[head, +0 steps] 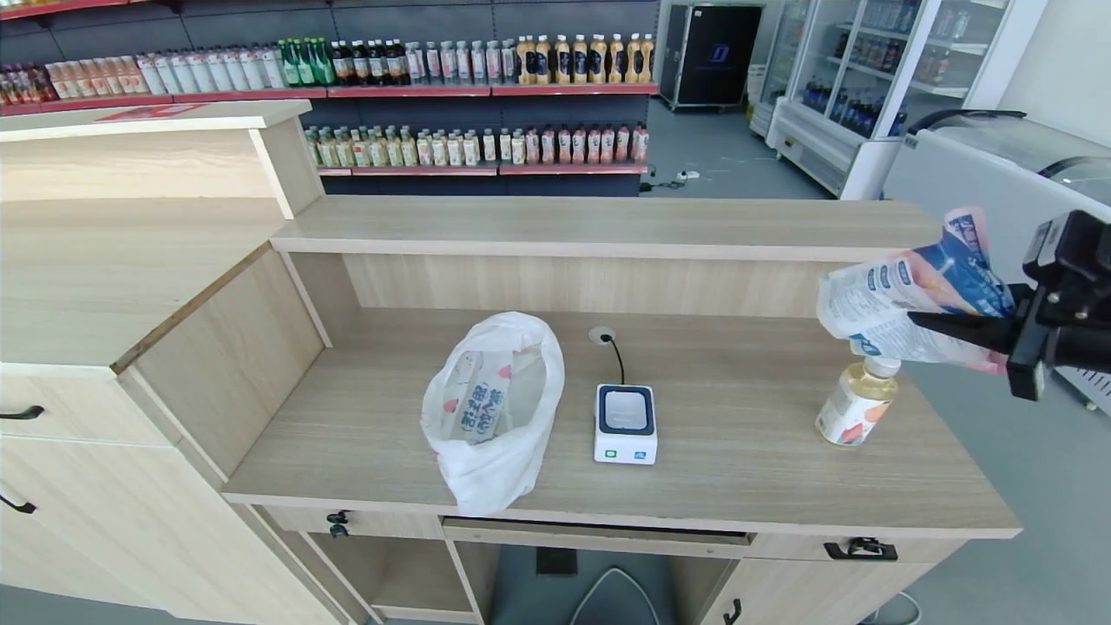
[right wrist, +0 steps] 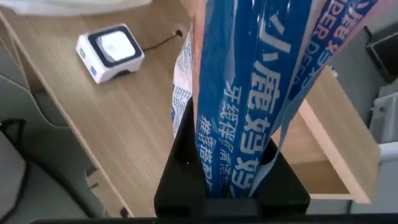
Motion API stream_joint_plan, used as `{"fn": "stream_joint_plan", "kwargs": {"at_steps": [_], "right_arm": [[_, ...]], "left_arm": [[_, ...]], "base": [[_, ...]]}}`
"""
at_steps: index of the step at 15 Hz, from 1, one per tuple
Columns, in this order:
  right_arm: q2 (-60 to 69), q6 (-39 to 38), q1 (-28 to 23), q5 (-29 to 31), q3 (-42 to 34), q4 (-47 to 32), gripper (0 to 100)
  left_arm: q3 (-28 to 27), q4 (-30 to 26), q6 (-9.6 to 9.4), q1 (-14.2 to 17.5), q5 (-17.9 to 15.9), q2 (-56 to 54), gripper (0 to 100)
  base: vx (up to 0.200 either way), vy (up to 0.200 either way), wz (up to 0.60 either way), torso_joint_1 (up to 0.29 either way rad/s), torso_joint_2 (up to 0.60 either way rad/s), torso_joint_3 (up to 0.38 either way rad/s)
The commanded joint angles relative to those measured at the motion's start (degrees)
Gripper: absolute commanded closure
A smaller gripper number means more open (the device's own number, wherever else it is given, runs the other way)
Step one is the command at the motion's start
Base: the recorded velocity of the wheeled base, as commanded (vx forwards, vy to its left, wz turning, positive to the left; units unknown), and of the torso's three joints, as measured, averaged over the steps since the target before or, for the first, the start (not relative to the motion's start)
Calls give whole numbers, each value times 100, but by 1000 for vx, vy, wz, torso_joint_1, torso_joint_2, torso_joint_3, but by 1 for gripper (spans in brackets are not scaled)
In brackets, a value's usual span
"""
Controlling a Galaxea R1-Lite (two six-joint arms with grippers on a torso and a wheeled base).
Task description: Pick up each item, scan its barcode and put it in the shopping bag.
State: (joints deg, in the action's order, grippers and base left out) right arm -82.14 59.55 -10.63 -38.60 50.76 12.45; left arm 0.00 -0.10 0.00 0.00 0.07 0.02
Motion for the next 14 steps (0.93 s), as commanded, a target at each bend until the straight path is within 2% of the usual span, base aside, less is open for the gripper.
{"fn": "stream_joint_plan", "kwargs": {"at_steps": [1,4,6,7,9,12,14], "right_arm": [[-285,1199,-827,-289,65,-348,100],[-285,2104,-1020,-1133,162,-418,100],[-443,3045,-1389,-1185,347,-480,100],[-540,3361,-1398,-1326,355,-445,100],[-707,3739,-1284,-1616,355,-357,100],[-1067,3845,-897,-1818,13,144,100],[-1269,3906,-695,-1950,-383,170,100]], "left_arm": [[0,1,0,0,1,-2,0],[0,1,0,0,1,-2,0],[0,1,9,0,1,-2,0],[0,1,0,0,1,-2,0],[0,1,0,0,1,-2,0],[0,1,0,0,1,-2,0],[0,1,0,0,1,-2,0]], "base": [[0,0,0,0,0,0],[0,0,0,0,0,0],[0,0,0,0,0,0],[0,0,600,2,2,2],[0,0,600,2,0,2],[0,0,600,5,4,1],[0,0,0,0,0,0]]}}
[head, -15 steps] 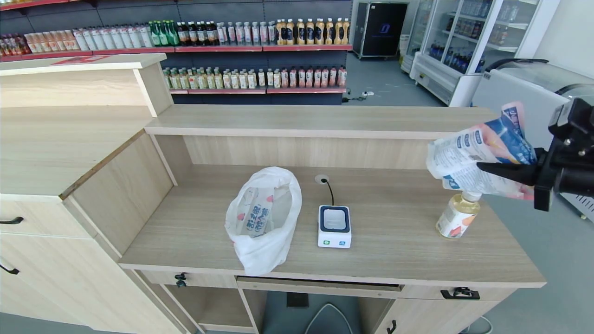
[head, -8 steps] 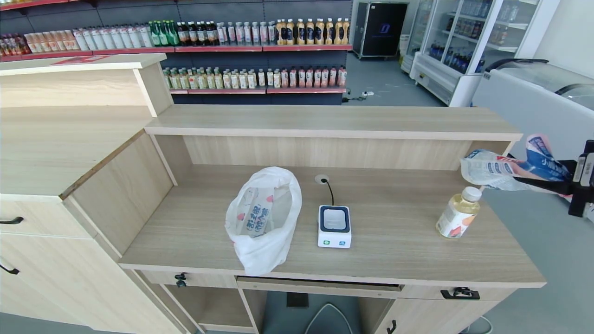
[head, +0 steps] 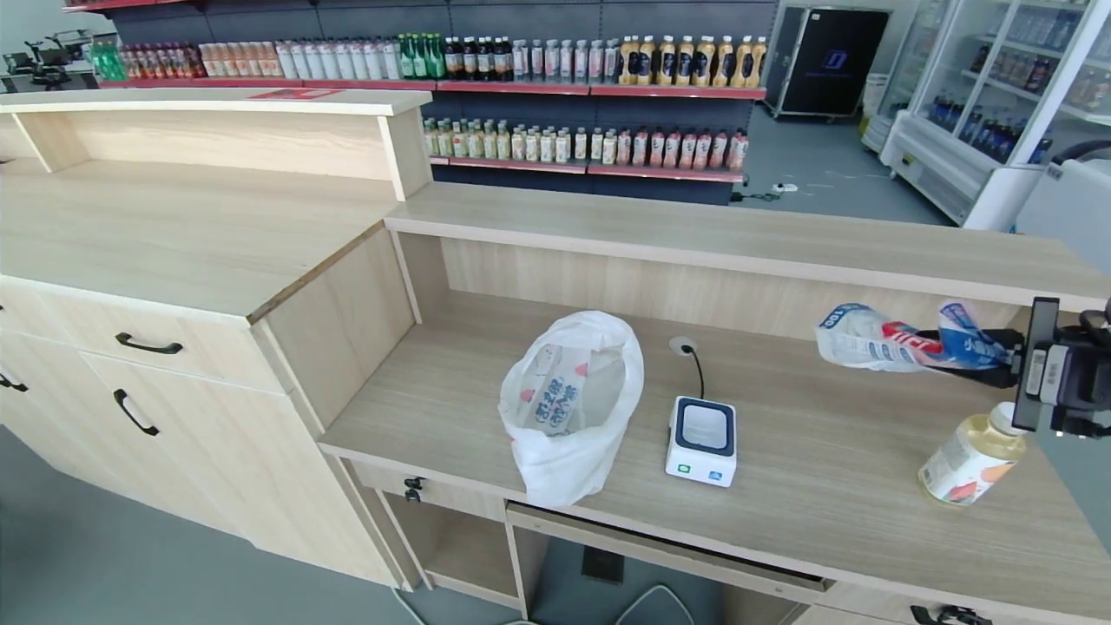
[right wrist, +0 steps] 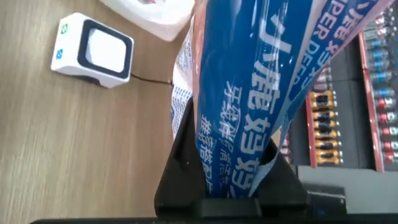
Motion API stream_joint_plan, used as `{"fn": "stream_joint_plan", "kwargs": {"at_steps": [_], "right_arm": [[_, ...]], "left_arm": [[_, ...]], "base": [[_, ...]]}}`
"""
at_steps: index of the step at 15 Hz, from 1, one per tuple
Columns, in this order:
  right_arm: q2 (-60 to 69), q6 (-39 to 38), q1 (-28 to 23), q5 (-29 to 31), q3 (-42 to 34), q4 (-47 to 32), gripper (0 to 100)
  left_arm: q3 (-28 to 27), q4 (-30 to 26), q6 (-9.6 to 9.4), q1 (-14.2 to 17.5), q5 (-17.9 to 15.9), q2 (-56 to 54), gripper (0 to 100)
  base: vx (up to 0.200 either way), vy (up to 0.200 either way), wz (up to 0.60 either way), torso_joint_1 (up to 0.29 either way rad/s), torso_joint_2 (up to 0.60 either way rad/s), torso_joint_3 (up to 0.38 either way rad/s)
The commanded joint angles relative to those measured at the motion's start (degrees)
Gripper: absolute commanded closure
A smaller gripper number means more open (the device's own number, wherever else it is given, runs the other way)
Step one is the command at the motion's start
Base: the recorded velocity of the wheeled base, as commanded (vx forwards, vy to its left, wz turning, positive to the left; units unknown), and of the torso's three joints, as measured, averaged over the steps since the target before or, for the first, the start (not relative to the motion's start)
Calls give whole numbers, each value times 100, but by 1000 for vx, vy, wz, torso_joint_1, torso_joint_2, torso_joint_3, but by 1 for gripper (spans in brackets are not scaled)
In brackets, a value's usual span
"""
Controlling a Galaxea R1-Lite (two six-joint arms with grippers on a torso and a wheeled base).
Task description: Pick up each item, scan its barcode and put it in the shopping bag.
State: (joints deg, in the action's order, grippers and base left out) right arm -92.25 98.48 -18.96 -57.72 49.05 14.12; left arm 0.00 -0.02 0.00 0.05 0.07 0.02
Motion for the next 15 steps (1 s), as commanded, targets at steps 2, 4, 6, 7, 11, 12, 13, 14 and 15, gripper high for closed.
{"fn": "stream_joint_plan", "kwargs": {"at_steps": [2,4,6,7,11,12,13,14,15], "right_arm": [[-602,277,322,-108,-370,21,100],[-927,840,331,-152,-379,21,100],[-1261,1306,331,-319,-379,21,100],[-1375,1473,331,-327,-353,21,100],[-1674,1525,340,-319,-230,355,100],[-1744,1420,349,-327,-151,399,100],[-1814,1332,401,-319,-107,399,100],[-1850,1262,428,-327,-107,408,100],[-1850,1253,428,-319,-107,399,100]], "left_arm": [[0,-6,0,-5,1,-2,0],[0,-6,0,-5,1,-2,0],[0,-6,0,-5,1,-2,0],[0,-6,0,-5,1,-2,0],[0,-6,0,-5,1,-2,0],[0,-6,0,-5,1,-2,0],[0,-6,0,-5,1,-2,0],[0,-6,0,-5,1,-2,0],[0,-6,0,-5,1,-2,0]], "base": [[0,0,0,0,0,0],[0,0,0,0,0,0],[0,0,0,0,0,0],[0,0,0,0,0,0],[0,0,0,0,0,0],[0,0,0,0,0,0],[0,0,0,0,0,0],[0,0,0,0,0,0],[0,0,0,0,0,0]]}}
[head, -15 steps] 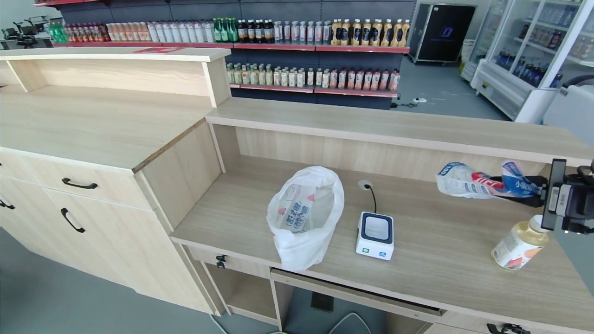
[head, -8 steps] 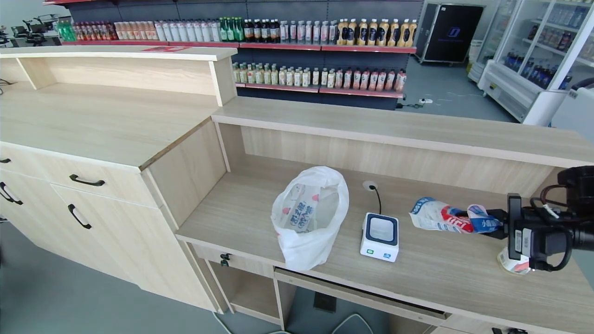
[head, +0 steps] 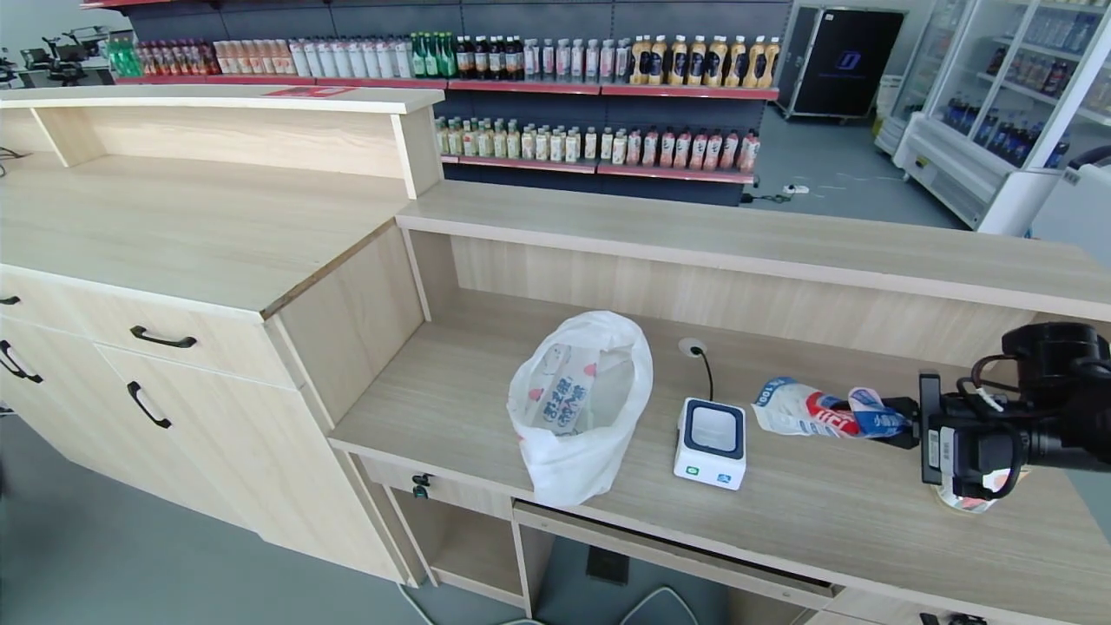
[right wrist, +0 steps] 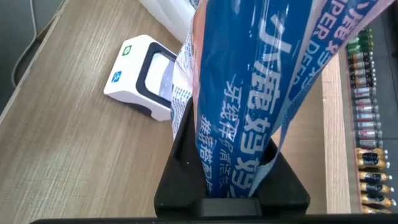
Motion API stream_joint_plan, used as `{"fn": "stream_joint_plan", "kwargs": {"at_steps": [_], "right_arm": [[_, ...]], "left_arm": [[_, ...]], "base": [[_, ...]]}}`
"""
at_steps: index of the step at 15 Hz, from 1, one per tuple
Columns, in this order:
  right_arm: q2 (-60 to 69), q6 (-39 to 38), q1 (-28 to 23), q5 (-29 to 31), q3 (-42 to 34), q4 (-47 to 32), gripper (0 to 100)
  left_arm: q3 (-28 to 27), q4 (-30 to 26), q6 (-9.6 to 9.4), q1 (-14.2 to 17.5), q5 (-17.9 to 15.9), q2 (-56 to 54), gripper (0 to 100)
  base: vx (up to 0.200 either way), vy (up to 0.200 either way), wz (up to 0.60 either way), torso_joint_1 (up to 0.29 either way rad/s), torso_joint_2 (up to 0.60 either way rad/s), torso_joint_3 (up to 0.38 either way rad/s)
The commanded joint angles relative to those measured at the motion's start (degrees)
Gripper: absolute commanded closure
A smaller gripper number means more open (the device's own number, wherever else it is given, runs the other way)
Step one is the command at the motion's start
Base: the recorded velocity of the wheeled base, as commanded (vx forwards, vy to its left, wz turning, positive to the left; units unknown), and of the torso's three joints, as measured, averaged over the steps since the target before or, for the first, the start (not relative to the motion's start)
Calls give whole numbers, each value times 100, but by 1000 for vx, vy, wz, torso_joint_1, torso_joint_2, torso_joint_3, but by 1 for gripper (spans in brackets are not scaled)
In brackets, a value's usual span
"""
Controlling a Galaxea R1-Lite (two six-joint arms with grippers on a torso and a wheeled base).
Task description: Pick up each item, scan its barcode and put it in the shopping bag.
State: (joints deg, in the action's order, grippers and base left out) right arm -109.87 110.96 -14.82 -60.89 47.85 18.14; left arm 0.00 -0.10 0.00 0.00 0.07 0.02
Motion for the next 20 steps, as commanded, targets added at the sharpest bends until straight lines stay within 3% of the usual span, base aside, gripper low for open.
{"fn": "stream_joint_plan", "kwargs": {"at_steps": [1,20], "right_arm": [[-184,-48,138,-10,32,-3,100],[-1326,-487,858,-10,1060,243,100]], "left_arm": [[0,1,0,0,1,-2,0],[0,1,0,0,1,-2,0]], "base": [[0,0,0,0,0,0],[0,0,0,0,0,0]]}}
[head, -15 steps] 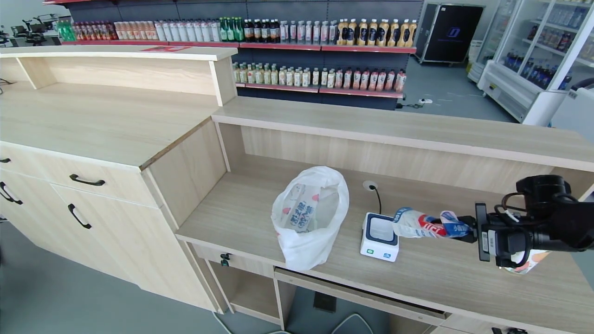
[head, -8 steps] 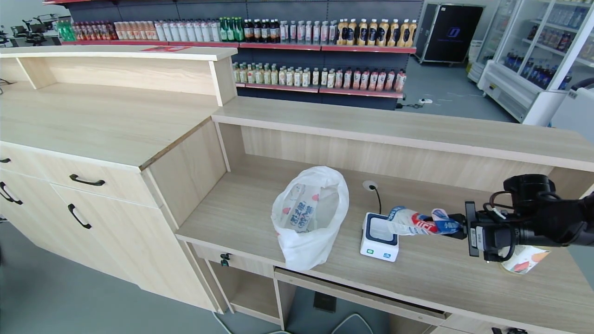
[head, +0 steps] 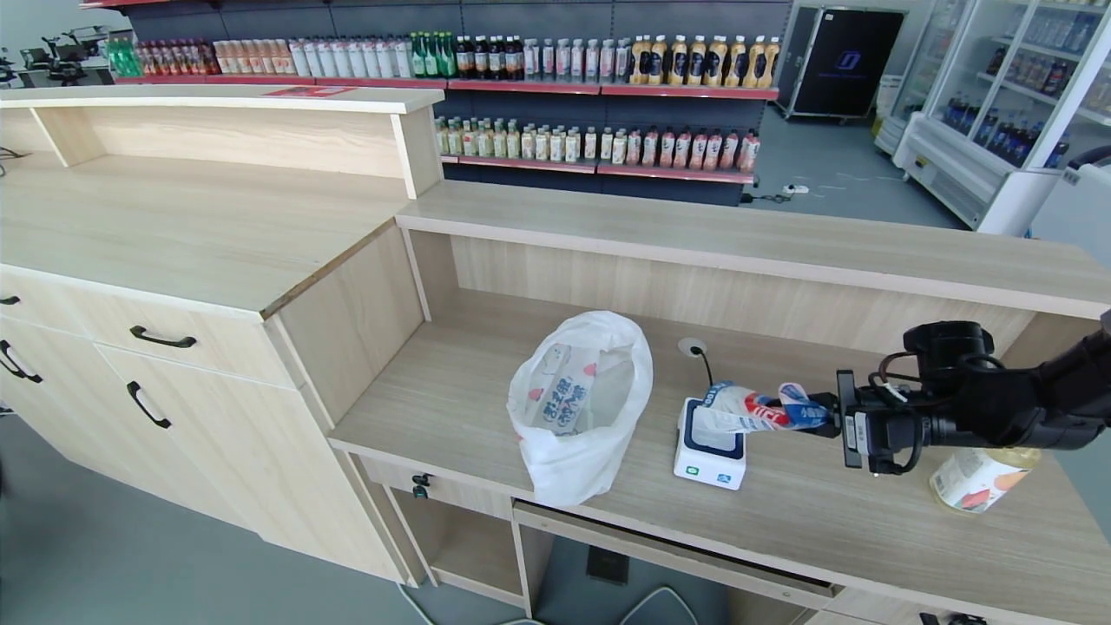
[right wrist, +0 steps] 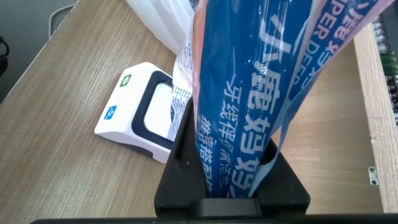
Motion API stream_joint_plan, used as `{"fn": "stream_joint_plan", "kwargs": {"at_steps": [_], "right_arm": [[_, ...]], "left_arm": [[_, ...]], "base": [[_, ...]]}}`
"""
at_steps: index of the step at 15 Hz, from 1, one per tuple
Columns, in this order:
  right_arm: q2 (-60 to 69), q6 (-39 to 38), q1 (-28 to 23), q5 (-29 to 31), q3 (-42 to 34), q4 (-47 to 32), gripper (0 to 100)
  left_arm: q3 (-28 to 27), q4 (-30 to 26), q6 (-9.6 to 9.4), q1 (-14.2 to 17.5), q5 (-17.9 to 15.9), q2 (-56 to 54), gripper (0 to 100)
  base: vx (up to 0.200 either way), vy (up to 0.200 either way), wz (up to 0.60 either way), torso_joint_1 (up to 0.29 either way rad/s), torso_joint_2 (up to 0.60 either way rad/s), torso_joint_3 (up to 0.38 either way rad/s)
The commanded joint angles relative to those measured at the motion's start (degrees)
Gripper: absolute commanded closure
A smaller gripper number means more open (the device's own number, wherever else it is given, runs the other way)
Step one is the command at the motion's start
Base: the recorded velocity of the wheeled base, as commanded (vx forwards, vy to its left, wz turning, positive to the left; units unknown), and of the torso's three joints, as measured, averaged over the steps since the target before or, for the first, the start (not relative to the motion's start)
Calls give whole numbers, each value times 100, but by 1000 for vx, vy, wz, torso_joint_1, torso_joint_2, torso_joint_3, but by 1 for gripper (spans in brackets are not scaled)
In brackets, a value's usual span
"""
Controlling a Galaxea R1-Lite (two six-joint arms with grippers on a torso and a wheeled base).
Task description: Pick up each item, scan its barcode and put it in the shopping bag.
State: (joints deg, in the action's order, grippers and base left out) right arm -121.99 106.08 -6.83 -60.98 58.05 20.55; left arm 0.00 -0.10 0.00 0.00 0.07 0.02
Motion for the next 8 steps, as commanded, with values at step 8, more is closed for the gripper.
{"fn": "stream_joint_plan", "kwargs": {"at_steps": [8], "right_arm": [[-571,0,120,-2,180,212,100]], "left_arm": [[0,1,0,0,1,-2,0]], "base": [[0,0,0,0,0,0]]}}
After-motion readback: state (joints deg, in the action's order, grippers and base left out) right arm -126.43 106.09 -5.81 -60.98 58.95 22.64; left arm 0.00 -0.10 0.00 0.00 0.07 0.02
